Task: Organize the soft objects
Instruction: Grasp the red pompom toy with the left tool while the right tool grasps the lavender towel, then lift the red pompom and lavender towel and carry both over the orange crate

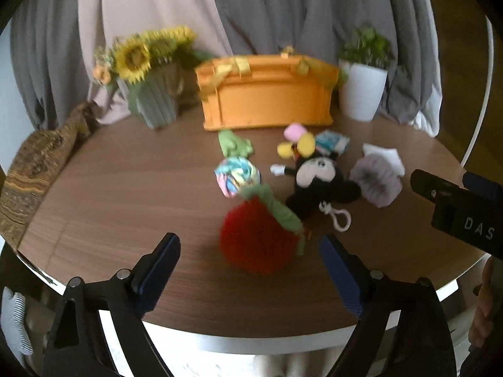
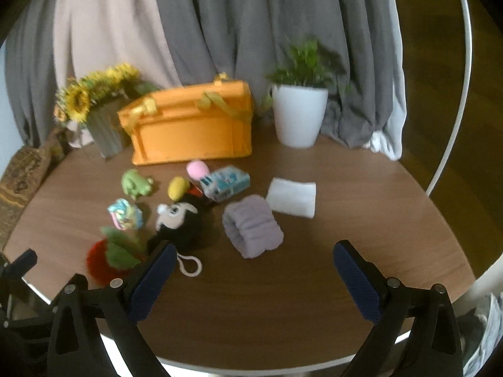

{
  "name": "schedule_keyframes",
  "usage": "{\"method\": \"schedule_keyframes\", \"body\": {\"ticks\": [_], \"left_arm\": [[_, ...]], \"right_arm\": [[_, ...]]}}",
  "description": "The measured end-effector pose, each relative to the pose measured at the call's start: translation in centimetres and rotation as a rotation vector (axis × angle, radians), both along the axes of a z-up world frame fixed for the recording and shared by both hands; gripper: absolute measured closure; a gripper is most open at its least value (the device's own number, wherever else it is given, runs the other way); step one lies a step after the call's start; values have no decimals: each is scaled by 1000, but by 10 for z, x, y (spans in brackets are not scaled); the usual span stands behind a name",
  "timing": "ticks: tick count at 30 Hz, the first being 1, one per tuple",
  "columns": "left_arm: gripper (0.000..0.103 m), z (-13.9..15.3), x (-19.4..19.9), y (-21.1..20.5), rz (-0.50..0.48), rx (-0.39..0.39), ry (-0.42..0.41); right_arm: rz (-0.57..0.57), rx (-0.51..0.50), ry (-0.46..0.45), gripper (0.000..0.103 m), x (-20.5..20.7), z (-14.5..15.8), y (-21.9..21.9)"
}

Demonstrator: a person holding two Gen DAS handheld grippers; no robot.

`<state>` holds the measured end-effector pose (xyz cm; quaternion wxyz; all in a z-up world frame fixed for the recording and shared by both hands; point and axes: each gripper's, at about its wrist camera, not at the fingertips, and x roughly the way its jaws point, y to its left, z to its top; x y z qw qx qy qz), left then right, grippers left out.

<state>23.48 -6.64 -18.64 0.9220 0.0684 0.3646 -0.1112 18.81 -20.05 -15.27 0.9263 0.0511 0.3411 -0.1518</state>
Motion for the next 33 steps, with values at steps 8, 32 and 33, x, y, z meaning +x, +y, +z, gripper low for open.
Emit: {"method": "schedule_keyframes", "body": {"ticks": [8,32,33], "left_arm": [[17,-29,37,-18,23,6,68],[63,-47,58,-49,209,-10,114],[63,-44,56,-49,207,-9,107]], "right_arm": [[-22,-13,90,8,40,-33,-20],[237,88,199,68,106,-70,-56],[244,89,197,69,106,-68,-56]]}}
